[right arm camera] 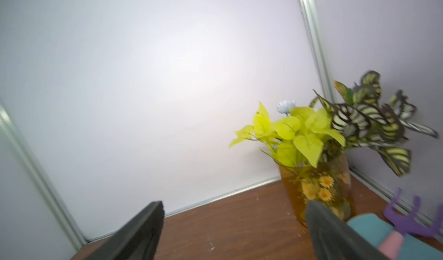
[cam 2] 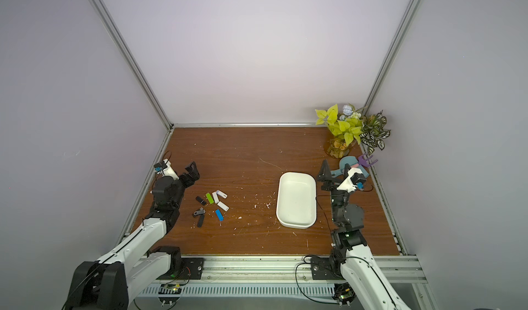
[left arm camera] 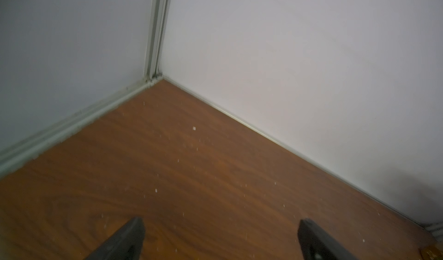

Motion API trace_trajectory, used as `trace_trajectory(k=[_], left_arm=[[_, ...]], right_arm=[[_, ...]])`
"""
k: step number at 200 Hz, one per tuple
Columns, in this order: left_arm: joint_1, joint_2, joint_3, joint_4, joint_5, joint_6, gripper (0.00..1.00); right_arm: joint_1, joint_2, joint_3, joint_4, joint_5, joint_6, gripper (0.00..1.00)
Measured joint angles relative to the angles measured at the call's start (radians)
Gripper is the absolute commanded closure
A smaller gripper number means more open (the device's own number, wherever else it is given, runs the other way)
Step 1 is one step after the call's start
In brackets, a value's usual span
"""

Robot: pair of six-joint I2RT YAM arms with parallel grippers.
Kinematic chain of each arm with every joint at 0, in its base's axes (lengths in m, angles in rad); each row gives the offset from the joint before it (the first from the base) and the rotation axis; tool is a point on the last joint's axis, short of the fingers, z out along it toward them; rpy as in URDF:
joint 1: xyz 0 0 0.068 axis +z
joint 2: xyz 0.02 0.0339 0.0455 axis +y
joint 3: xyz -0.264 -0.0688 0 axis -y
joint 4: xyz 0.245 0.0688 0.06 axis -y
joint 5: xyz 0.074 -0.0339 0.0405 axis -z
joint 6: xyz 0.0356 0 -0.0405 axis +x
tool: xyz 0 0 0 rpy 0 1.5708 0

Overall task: Put the usb flash drive into the storage box
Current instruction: Pick up the USB flash from the center of the board.

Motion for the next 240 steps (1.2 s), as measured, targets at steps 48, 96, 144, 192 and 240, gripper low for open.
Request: trace_trajectory(k=[48, 96, 144, 192, 240], left_arm=[[-0.083, 0.083, 0.174, -0.492, -0.015, -0.096, 0.0], [-0.105, 0.103, 0.211, -0.727, -0.08, -0.246, 0.06], [-0.105, 0.156, 0.222, -0.803, -0.056, -0.322, 0.43], [-0.107, 0.243, 0.251, -0.818, -0.045, -0.348, 0.43], [-0.133, 0.323, 0.272, -0.83, -0.048, -0.37, 0.52]], right_arm=[[0.057, 0.103, 0.008, -0.128, -0.153, 0.063, 0.24], [0.095, 0.259, 0.021, -0.184, -0.198, 0.063, 0.24], [0.101, 0.294, 0.026, -0.183, -0.205, 0.065, 0.23], [0.105, 0.248, 0.026, -0.171, -0.213, 0.065, 0.23], [0.105, 0.247, 0.026, -0.158, -0.22, 0.072, 0.22]])
